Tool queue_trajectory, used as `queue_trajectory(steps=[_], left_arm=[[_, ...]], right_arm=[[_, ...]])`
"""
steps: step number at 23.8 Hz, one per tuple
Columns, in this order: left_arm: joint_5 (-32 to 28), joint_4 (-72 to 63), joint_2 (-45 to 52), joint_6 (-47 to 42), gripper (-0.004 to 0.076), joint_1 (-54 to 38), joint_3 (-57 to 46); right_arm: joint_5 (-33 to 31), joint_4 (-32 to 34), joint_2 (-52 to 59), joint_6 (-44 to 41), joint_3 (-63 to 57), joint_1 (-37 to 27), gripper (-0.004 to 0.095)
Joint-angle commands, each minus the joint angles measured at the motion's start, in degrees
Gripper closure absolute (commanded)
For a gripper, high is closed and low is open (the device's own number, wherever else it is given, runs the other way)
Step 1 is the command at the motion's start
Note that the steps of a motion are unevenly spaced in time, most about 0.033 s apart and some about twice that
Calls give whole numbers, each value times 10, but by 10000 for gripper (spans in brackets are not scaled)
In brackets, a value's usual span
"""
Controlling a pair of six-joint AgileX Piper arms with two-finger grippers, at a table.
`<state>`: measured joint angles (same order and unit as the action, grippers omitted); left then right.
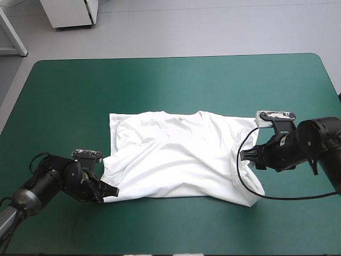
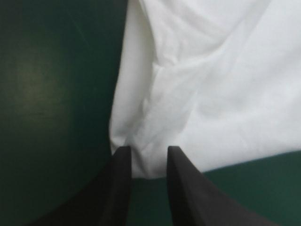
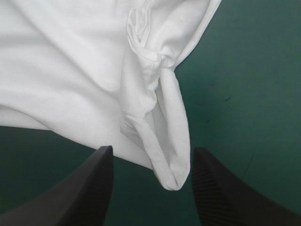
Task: Fold the cloth
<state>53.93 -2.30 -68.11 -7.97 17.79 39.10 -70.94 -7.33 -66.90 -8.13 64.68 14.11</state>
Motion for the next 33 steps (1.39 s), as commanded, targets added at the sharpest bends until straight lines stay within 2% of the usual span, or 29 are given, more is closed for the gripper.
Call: queue_trajectory(steps=[1,3,7,8,9,11,13,16,19,23,24,33], left_arm=[[-15,23,2,-25,523,3,11],[-19,23,-2,-22,507,3,11],[-18,14,-22,-3,340,3,11],[-21,13,-36,-12,294,3,11],[-21,14,-43,-12,294,3,11],[-38,15,-70,-17,319,3,11],[-56,13,-93,-24,412,3,11],[-58,11,-104,-24,731,3,11],[-58,11,-104,-24,733,3,11],[-61,10,-104,-24,733,3,11],[-63,10,-104,-24,733,3,11],[-67,10,-104,-24,733,3,11]], right_arm=[[12,-5,13,-4,12,1,424],[12,-5,13,-4,12,1,424],[12,-5,13,-4,12,1,433],[12,-5,13,-5,12,1,461],[12,-5,13,-5,12,1,473],[12,-5,13,-5,12,1,508],[12,-5,13,-5,12,1,515],[12,-2,13,-5,12,1,514],[12,2,13,8,-5,1,489],[25,-4,13,26,-97,1,331],[38,-4,13,26,-119,1,318],[136,-11,-4,27,-188,1,334]])
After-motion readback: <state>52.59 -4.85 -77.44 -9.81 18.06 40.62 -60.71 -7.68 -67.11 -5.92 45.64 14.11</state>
